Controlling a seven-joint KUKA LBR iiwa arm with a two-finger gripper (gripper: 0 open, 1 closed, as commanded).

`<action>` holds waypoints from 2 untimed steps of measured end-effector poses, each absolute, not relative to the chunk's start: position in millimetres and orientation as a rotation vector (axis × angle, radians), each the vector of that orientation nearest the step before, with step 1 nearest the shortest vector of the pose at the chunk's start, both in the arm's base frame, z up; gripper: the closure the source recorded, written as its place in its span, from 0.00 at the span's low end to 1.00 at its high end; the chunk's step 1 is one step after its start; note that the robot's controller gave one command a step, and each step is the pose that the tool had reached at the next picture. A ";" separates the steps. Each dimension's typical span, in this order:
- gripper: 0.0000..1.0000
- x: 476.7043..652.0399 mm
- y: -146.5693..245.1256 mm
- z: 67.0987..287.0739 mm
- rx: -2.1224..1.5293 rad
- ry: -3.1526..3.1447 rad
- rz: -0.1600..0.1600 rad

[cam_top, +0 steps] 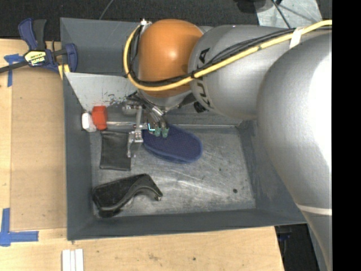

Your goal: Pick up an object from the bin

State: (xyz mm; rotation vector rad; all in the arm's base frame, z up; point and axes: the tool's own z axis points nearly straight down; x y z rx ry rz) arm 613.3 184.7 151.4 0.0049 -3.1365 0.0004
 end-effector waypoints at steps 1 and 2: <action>0.00 626.4 166.7 72.2 0.200 -3.141 -0.003; 1.00 630.3 167.8 77.6 0.198 -3.156 -0.008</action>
Offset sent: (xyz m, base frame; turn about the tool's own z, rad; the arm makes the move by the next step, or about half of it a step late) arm 0.0109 -0.0177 -0.0814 -0.1248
